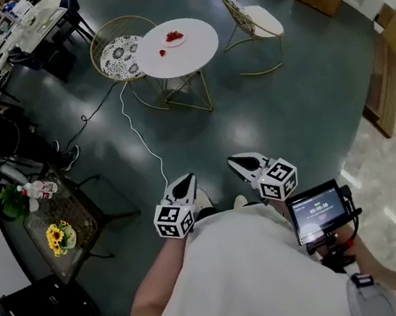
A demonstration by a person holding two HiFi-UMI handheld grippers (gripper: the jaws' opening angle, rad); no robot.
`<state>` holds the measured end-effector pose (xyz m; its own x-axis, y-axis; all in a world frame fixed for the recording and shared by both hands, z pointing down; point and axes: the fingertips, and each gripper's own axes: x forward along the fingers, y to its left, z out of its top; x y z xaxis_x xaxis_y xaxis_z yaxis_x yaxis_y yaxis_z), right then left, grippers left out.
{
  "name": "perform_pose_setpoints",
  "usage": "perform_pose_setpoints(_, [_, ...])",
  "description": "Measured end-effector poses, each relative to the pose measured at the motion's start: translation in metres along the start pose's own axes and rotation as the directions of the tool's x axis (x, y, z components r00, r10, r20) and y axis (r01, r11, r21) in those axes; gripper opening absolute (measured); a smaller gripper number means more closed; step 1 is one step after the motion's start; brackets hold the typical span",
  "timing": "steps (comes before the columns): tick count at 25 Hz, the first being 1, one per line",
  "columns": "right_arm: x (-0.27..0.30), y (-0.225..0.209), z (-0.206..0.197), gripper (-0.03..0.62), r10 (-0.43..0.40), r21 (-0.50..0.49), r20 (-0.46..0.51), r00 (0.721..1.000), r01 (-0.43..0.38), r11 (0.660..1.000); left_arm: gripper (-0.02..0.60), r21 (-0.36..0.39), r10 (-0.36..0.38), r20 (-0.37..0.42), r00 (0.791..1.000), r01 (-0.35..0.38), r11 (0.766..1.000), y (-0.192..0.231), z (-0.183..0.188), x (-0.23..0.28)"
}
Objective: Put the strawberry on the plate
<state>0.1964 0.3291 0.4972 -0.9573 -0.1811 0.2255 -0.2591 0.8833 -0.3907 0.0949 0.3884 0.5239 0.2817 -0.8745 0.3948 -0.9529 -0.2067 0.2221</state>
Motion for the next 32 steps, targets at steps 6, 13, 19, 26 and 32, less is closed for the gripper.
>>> perform_pose_setpoints(6, [-0.015,0.002,0.012,0.008,0.019,-0.011,0.002,1.0,-0.019,1.0,0.006,-0.001,0.032,0.01,0.999,-0.032,0.999,-0.016,0.008,-0.003])
perform_pose_setpoints(13, [-0.032,-0.006,0.01,0.008,0.019,-0.002,-0.001,1.0,-0.019,1.0,0.006,0.002,0.045,0.008,0.999,-0.045,0.999,-0.031,0.01,0.002])
perform_pose_setpoints(19, [-0.033,-0.009,-0.002,0.008,0.031,0.001,-0.006,0.999,-0.031,1.0,0.006,-0.001,0.055,0.0,0.998,-0.055,0.998,-0.033,-0.002,0.005])
perform_pose_setpoints(26, [-0.032,-0.01,-0.002,0.006,0.029,0.01,0.0,1.0,-0.029,1.0,0.006,0.008,0.041,-0.01,0.999,-0.041,0.999,-0.035,-0.002,0.003])
perform_pose_setpoints(32, [-0.032,-0.009,0.0,0.008,0.025,0.016,0.003,1.0,-0.025,1.0,0.006,0.005,0.048,-0.012,0.999,-0.048,0.999,-0.033,0.001,0.002])
